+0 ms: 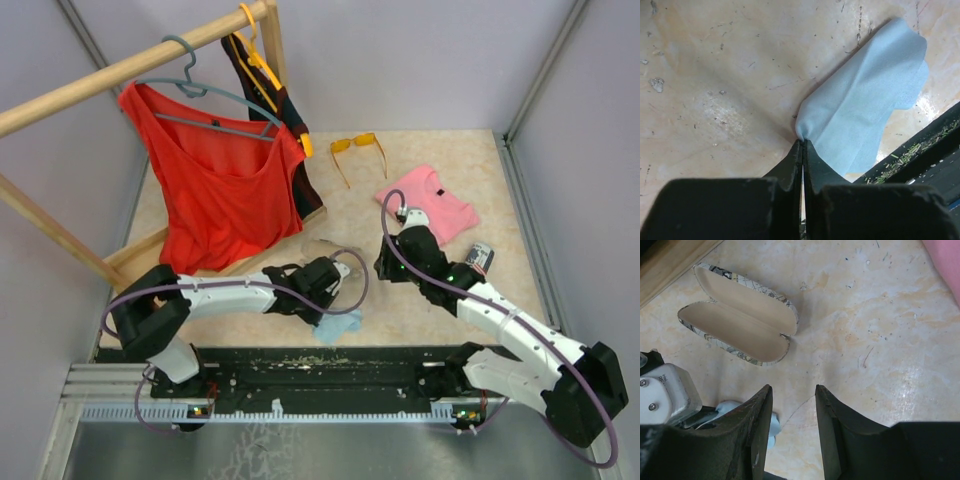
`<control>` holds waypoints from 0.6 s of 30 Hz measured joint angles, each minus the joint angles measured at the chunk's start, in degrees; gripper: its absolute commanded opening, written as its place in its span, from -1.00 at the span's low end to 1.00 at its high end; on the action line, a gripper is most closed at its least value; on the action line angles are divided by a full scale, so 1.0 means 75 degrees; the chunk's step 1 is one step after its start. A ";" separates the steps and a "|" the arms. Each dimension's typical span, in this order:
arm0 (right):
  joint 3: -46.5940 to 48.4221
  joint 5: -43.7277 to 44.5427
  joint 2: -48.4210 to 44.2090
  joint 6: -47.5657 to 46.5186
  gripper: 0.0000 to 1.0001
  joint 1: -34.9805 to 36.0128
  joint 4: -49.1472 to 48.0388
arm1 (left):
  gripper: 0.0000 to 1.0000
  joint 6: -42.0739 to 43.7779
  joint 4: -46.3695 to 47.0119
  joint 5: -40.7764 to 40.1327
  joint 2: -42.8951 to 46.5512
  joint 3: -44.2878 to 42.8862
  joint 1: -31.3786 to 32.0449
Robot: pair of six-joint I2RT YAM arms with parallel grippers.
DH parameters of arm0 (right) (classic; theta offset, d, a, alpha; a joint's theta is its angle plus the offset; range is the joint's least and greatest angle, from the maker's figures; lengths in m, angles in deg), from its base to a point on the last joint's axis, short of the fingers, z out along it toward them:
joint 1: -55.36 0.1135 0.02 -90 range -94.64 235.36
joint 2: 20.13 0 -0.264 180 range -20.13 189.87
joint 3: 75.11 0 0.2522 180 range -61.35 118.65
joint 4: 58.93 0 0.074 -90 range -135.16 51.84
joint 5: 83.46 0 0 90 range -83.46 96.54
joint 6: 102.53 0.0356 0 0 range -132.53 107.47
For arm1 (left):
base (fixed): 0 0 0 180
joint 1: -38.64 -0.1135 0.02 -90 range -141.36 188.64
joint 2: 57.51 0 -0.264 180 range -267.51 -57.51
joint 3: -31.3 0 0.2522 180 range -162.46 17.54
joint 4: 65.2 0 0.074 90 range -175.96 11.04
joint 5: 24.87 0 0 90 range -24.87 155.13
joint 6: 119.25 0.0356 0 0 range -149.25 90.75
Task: Organize the sunglasses
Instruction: Place the glasses cleaning cloth at the center of the board.
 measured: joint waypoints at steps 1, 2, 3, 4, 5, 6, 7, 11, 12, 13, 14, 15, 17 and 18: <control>0.0000 -0.0015 0.0006 -0.0003 -0.16 0.0000 0.0003 | -0.77 -0.0003 -0.0035 -0.0055 0.0000 -0.0009 0.0000; 0.0000 -0.0044 0.0015 -0.0003 -0.14 0.0000 0.0009 | -0.72 -0.0012 -0.0082 -0.0108 0.0000 -0.0017 0.0000; 0.0000 -0.0076 0.0038 -0.0003 -0.13 0.0000 0.0020 | -0.65 -0.0026 -0.0137 -0.0184 0.0000 -0.0032 -0.0006; 0.0000 -0.0108 0.0061 0.0000 -0.12 0.0000 0.0038 | -0.57 -0.0052 -0.0187 -0.0256 0.0003 -0.0041 -0.0032; 0.0000 -0.0154 0.0090 0.0003 -0.11 0.0000 0.0073 | -0.50 -0.0073 -0.0224 -0.0329 0.0015 -0.0044 -0.0061; 0.0000 -0.0201 0.0114 0.0009 -0.11 0.0000 0.0134 | -0.45 -0.0090 -0.0271 -0.0420 0.0032 -0.0044 -0.0125; 0.0000 -0.0236 0.0117 0.0020 -0.11 0.0000 0.0184 | -0.42 -0.0105 -0.0321 -0.0495 0.0047 -0.0044 -0.0213; -0.0006 -0.0440 0.0114 0.0105 -0.10 0.0000 0.0216 | -0.35 -0.0140 -0.0420 -0.0781 0.0079 -0.0044 -0.0685; -0.0009 -0.0513 0.0114 0.0146 -0.10 0.0000 0.0219 | -0.35 -0.0137 -0.0420 -0.0831 0.0079 -0.0044 -0.0775; -0.0023 -0.0580 0.0114 0.0169 -0.10 0.0000 0.0216 | -0.35 -0.0131 -0.0417 -0.0868 0.0079 -0.0044 -0.0839; -0.0067 -0.0659 0.0114 0.0207 -0.09 0.0000 0.0198 | -0.36 -0.0128 -0.0414 -0.0933 0.0079 -0.0044 -0.0921; -0.0111 -0.0723 0.0114 0.0233 -0.09 0.0000 0.0189 | -0.35 -0.0125 -0.0414 -0.0968 0.0076 -0.0044 -0.0953; -0.0221 -0.0839 0.0111 0.0321 -0.09 0.0000 0.0187 | -0.27 -0.0105 -0.0379 -0.1040 0.0061 -0.0044 -0.0994; -0.0289 -0.0915 0.0111 0.0370 -0.09 0.0003 0.0189 | -0.24 -0.0096 -0.0341 -0.1078 0.0052 -0.0044 -0.1032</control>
